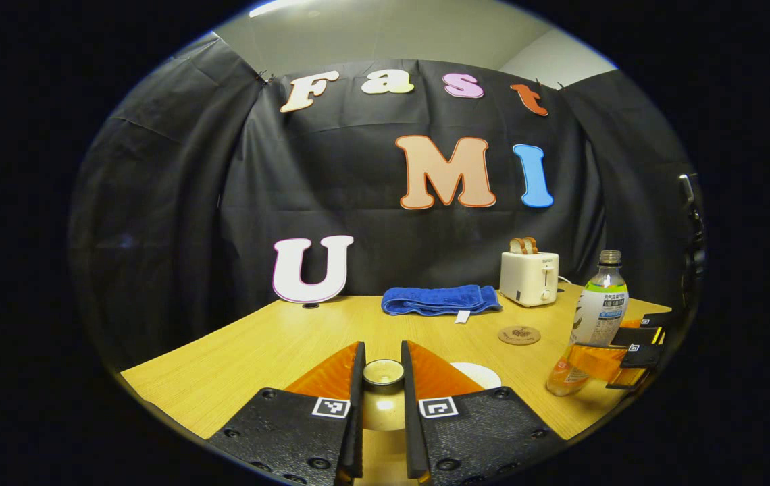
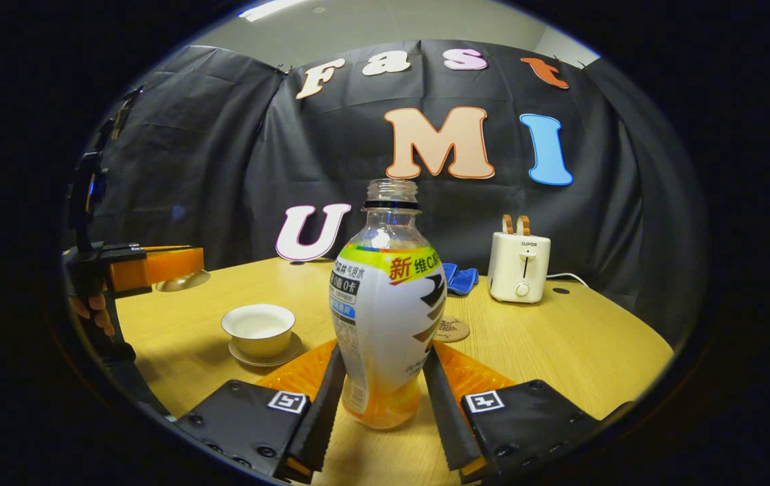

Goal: Open the teacup lid with one hand, grasp the water bottle and pour water into the teacup with the other hand; after pouring, place the water bottle on the coaster and then close the teacup lid.

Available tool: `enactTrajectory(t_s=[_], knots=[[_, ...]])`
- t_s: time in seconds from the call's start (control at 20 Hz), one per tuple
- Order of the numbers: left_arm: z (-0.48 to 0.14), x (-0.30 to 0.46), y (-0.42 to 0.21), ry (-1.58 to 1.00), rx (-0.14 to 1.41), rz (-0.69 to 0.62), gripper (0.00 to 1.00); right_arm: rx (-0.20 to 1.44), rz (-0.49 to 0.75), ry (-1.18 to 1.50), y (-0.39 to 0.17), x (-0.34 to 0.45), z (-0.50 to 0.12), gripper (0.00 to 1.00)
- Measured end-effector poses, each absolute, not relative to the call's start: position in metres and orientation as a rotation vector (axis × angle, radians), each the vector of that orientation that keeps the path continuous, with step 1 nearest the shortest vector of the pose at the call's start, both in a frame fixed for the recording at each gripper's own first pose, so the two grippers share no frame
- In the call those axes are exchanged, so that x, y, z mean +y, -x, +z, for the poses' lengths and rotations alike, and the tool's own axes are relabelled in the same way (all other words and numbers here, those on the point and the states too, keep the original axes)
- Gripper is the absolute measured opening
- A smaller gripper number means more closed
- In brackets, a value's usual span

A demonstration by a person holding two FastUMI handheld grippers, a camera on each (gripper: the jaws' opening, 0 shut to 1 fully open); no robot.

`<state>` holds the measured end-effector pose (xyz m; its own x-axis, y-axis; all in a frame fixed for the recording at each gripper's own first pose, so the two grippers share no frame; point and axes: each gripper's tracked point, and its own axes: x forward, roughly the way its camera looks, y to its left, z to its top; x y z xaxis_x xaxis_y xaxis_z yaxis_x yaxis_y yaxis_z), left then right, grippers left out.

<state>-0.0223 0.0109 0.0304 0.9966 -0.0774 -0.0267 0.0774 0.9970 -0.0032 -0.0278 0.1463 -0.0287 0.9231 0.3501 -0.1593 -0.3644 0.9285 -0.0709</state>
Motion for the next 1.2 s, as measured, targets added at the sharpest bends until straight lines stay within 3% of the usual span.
enactTrajectory(t_s=[0.5, 1.2], knots=[[0.025, 0.049, 0.026, 0.030, 0.030, -0.013, 0.23, 0.049, 0.398, 0.457, 0.021, 0.165, -0.026, 0.70], [0.022, 0.084, 0.033, 0.042, 0.019, 0.038, 0.22, -0.104, 0.344, 0.984, 0.004, 0.181, -0.031, 0.70]])
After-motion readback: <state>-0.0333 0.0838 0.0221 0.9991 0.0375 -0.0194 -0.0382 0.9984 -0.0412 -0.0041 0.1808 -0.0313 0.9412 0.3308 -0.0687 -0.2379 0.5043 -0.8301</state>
